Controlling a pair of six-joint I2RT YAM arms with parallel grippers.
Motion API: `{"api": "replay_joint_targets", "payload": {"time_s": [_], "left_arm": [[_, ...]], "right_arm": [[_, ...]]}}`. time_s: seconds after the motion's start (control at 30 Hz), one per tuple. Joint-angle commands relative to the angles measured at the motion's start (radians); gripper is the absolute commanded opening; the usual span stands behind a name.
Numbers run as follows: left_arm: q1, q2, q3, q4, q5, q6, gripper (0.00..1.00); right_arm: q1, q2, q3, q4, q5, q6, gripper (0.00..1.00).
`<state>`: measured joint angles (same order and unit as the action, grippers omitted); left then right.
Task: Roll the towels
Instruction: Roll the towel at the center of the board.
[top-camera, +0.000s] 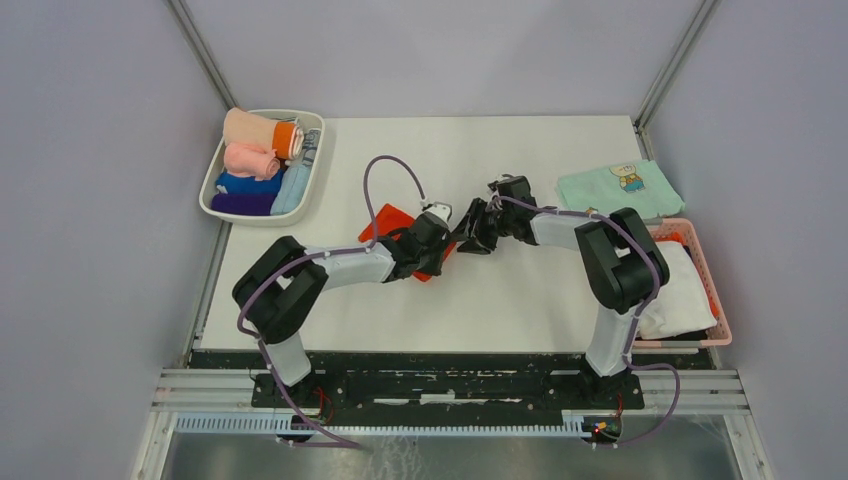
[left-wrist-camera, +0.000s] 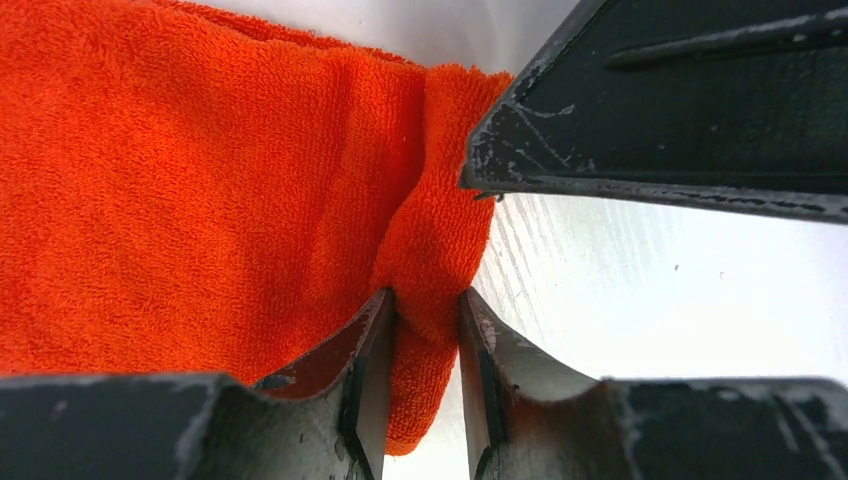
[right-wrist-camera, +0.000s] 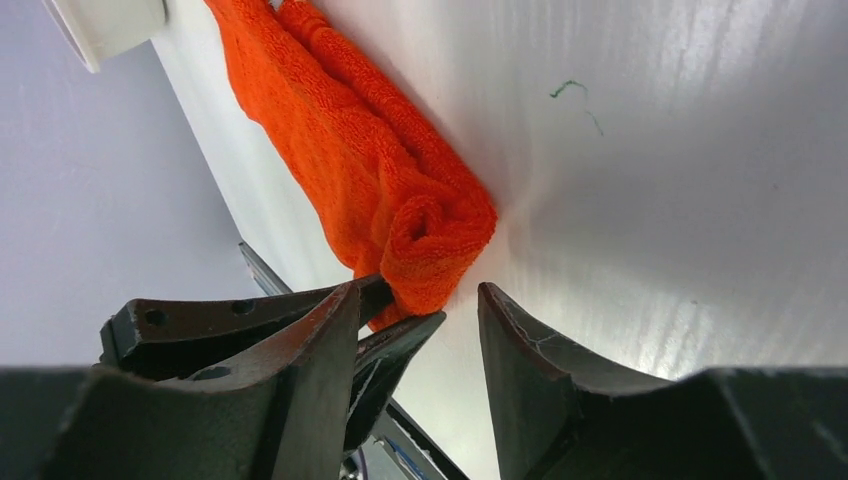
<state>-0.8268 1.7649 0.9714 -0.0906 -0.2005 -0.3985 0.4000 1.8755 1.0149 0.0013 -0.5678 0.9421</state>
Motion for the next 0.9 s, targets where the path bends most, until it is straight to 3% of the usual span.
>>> {"api": "replay_joint_targets", "payload": {"time_s": [0.0,0.33,0.67,0.87], "left_arm": [[0.018,0.046,-0.050,-0.055,0.135,-0.078,0.36],[0.024,0.069,-0.054,-0.046,0.189,-0.115,0.34],[0.021,0.071,-0.048,-0.058,0.221,-0.121,0.38],[-0.039,0.098,0.004,-0.165,0.050,-0.086,0.42]], "right_arm": [[0.001,0.034,0.017,0.121,-0.041,0.045,0.55],[0.013,0.089,0.095,-0.168,0.066,-0.045,0.46],[0.018,0.112,0.182,-0.337,0.169,-0.105,0.37],[0.027,0.109,0.207,-0.359,0.202,-0.116,0.36]]}}
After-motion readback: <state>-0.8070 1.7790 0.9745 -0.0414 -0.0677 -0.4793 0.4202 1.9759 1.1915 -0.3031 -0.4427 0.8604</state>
